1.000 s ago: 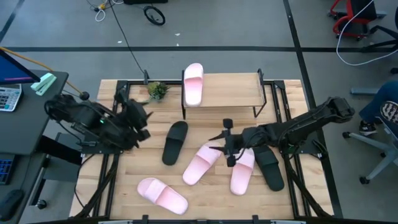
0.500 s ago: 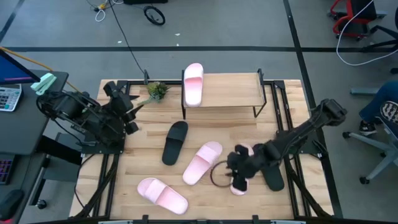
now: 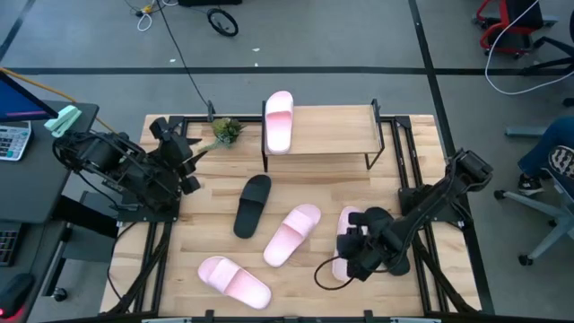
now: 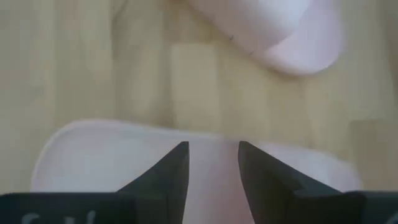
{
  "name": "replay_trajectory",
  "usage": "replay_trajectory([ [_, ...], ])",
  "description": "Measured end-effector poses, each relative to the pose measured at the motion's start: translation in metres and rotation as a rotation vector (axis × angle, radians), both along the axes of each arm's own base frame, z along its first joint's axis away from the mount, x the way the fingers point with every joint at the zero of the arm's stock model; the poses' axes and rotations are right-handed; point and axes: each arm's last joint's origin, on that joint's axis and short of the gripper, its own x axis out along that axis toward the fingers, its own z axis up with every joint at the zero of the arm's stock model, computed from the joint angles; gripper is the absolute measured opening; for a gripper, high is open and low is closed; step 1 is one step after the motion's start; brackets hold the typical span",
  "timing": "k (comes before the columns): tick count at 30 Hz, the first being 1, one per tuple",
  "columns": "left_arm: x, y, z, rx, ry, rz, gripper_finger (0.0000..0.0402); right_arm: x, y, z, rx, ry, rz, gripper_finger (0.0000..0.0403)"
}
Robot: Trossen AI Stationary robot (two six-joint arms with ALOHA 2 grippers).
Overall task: Pick and place slides into the shelf
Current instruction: Put the right pink slide on the shelf
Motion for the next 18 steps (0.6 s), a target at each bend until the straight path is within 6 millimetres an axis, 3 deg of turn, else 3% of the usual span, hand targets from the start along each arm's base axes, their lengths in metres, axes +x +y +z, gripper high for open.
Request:
replay_trajectory([
  [13, 0.000, 0.000, 0.000, 0.000, 0.001, 0.000, 0.0138, 0.001, -0.009, -0.024, -0.173, 0.144, -0.009, 0.0142],
  [18, 0.000, 0.000, 0.000, 0.001, 0.001, 0.000, 0.0133, 0.001, -0.010, -0.022, -0.173, 0.136, -0.012, 0.0142],
])
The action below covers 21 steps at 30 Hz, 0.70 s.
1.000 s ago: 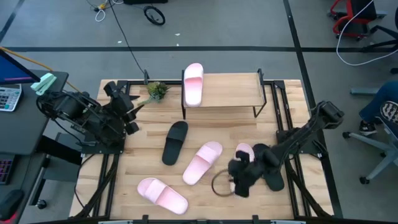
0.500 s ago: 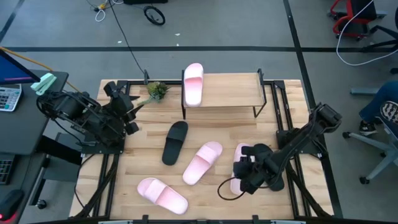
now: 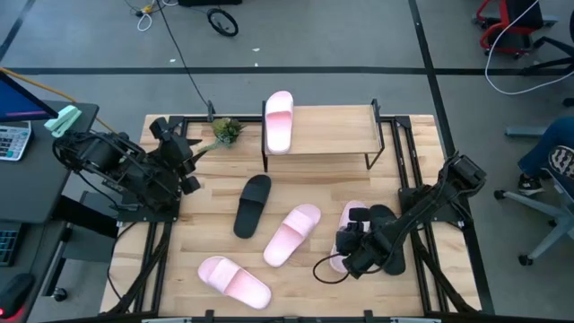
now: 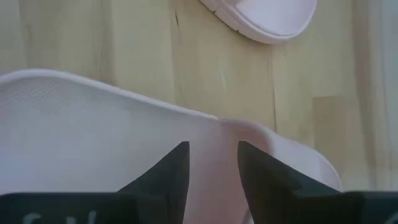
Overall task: Pick and place slides into the shelf
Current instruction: Put the right pink slide on the shelf
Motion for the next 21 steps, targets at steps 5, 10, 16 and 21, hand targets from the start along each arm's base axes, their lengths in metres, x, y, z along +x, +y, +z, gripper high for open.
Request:
replay_trajectory([
  [5, 0.000, 0.000, 0.000, 0.000, 0.000, 0.000, 0.0139, -0.002, -0.002, 0.011, 0.005, -0.049, -0.001, 0.0142],
  [10, 0.000, 0.000, 0.000, 0.000, 0.000, 0.000, 0.0140, -0.003, -0.004, 0.017, 0.003, -0.076, 0.000, 0.0136],
  [16, 0.000, 0.000, 0.000, 0.000, 0.000, 0.000, 0.0130, -0.005, -0.005, 0.017, -0.021, -0.049, 0.024, 0.0130],
  [21, 0.000, 0.000, 0.000, 0.000, 0.000, 0.000, 0.0130, -0.010, -0.010, 0.017, -0.069, 0.007, 0.016, 0.0130],
])
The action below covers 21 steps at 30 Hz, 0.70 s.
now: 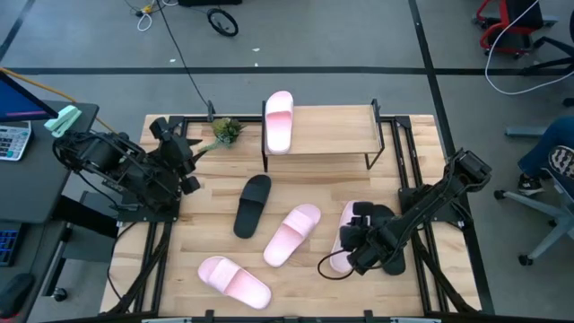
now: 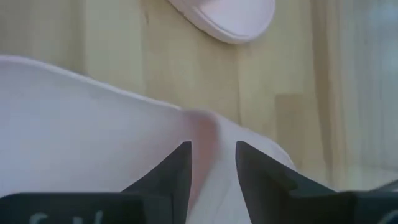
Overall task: Pick and place slides into the shelf
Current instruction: Put the right pink slide on the shelf
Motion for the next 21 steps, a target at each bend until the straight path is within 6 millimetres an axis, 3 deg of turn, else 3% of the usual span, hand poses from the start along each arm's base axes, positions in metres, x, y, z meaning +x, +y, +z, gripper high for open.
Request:
replay_trajectory([
  [8, 0.000, 0.000, 0.000, 0.000, 0.000, 0.000, 0.0131, 0.000, -0.001, -0.001, 0.004, -0.033, -0.080, 0.0131],
  [14, 0.000, 0.000, 0.000, 0.000, 0.000, 0.000, 0.0121, -0.006, -0.005, -0.015, -0.013, -0.005, -0.095, 0.0131],
  [21, 0.000, 0.000, 0.000, 0.000, 0.000, 0.000, 0.0117, -0.007, -0.010, -0.017, -0.119, -0.073, -0.101, 0.0121],
])
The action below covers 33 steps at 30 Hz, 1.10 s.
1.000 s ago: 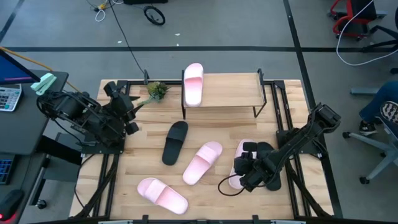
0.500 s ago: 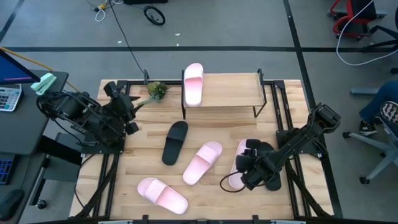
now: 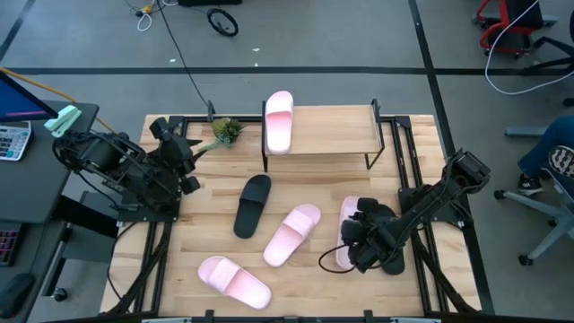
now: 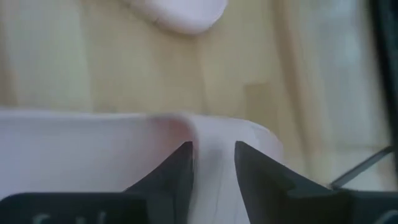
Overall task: Pick and place slides into the shelf
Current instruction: Put the right pink slide on the shelf
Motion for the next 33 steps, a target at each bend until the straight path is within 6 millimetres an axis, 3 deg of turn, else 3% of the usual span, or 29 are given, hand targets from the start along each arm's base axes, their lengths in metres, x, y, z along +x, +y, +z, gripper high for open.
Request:
replay_trajectory([
  [9, 0.000, 0.000, 0.000, 0.000, 0.000, 0.001, 0.0121, 0.002, -0.007, 0.000, 0.018, 0.043, -0.033, 0.0012],
  [14, 0.000, 0.000, 0.000, 0.000, 0.000, 0.000, 0.0114, 0.004, -0.011, 0.000, 0.011, 0.038, -0.047, 0.0023],
  [20, 0.000, 0.000, 0.000, 0.000, 0.000, 0.001, 0.0115, 0.012, -0.007, 0.005, -0.031, -0.072, -0.040, 0.0008],
  [27, 0.000, 0.000, 0.000, 0.000, 0.000, 0.000, 0.0116, 0.044, 0.012, 0.057, -0.040, -0.309, 0.006, 0.0005],
  [33, 0.000, 0.000, 0.000, 0.006, 0.006, -0.005, 0.0111, 0.068, 0.010, 0.116, -0.270, -0.379, 0.112, 0.0004],
])
